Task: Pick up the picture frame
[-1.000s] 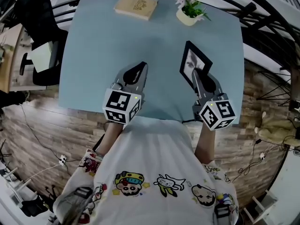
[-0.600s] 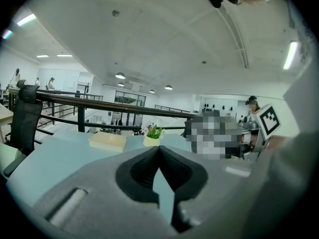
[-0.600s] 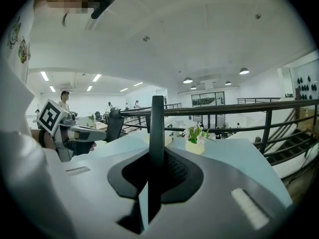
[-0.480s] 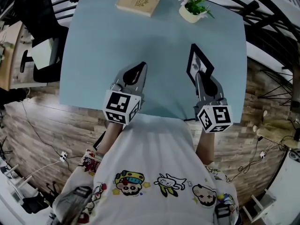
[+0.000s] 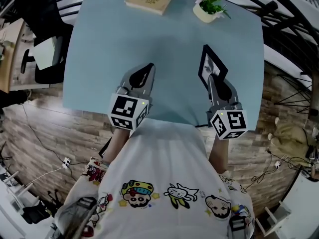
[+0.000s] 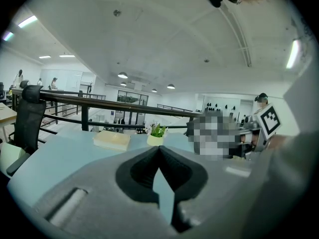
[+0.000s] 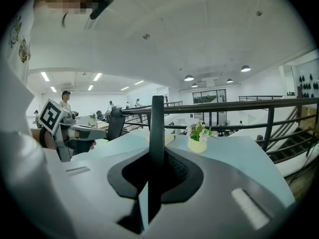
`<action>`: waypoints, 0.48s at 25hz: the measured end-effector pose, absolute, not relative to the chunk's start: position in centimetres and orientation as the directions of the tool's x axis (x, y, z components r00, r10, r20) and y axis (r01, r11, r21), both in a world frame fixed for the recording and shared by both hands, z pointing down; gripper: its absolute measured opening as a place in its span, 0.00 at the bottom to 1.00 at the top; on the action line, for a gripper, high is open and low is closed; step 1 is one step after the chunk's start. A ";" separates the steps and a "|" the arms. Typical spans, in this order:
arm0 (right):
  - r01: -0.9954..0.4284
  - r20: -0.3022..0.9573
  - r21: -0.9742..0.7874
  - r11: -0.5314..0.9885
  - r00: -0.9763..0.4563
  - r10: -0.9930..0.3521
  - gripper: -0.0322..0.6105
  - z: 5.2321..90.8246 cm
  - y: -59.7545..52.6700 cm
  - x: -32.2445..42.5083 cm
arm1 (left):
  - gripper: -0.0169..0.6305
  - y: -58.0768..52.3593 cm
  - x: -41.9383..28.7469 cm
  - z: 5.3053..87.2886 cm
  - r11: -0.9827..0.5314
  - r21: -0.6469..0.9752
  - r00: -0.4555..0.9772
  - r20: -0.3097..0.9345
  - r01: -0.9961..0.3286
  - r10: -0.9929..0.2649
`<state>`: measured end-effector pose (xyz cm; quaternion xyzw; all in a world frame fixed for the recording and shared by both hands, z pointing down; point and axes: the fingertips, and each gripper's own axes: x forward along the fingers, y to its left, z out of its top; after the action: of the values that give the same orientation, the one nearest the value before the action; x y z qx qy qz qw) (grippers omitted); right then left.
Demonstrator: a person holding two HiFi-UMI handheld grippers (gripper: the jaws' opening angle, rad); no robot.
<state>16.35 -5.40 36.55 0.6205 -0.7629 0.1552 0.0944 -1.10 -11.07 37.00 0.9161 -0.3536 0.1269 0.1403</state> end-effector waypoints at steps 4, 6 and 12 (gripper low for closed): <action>-0.974 0.336 -0.127 0.188 -0.221 -0.915 0.12 36.6 -5.6 16.1 | 0.02 -11.3 -1.4 37.0 -0.704 0.170 0.712 0.332 -0.690 -0.618; -0.973 0.337 -0.128 0.191 -0.224 -0.914 0.12 36.6 -5.6 15.9 | 0.02 -11.3 -1.5 37.1 -0.701 0.171 0.710 0.333 -0.693 -0.620; -0.972 0.340 -0.134 0.193 -0.228 -0.912 0.12 36.8 -5.7 15.8 | 0.02 -11.4 -1.6 37.2 -0.694 0.173 0.705 0.335 -0.698 -0.625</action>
<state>15.83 -5.74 36.85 0.6143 -0.7669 0.1613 0.0922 -1.57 -11.41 37.17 0.9118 -0.3630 0.1260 0.1450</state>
